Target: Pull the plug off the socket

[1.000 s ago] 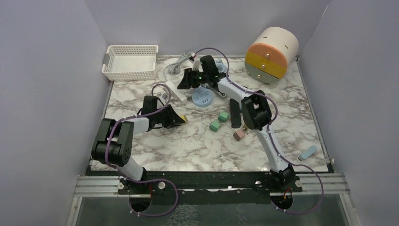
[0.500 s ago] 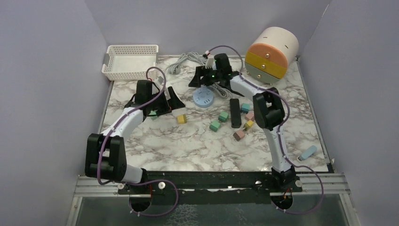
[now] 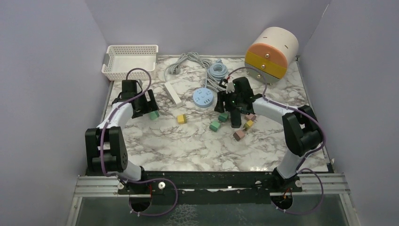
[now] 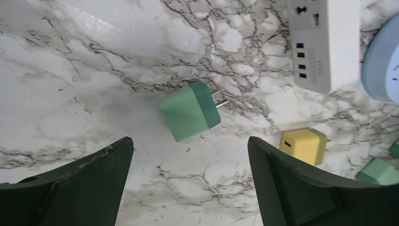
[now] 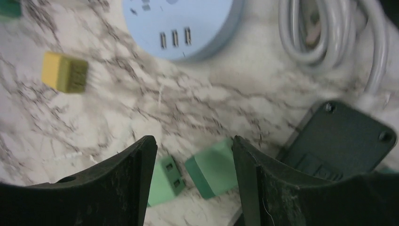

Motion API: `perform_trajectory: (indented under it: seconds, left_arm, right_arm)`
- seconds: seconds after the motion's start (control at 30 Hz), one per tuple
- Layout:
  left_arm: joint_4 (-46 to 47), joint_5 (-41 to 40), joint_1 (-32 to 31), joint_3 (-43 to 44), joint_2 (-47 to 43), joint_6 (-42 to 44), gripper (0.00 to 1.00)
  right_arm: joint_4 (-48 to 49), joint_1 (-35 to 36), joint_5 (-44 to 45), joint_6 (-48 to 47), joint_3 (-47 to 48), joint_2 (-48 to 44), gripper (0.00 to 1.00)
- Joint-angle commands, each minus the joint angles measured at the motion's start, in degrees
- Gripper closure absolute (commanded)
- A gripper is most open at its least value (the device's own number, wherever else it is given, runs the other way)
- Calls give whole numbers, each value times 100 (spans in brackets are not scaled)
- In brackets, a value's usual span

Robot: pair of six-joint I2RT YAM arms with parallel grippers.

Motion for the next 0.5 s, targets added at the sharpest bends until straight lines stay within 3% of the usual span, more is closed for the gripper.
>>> perform_trajectory:
  seconds: [0.0, 0.27, 0.47]
  left_arm:
    - [89, -465, -21, 135, 375, 342, 9]
    - [291, -227, -25, 252, 814, 432, 16]
    - [343, 153, -98, -62, 769, 271, 35]
  right_arm:
    - [-373, -10, 451, -96, -513, -401, 35]
    - [-438, 67, 630, -126, -681, -62, 39]
    - [-575, 515, 627, -129, -668, 34, 46]
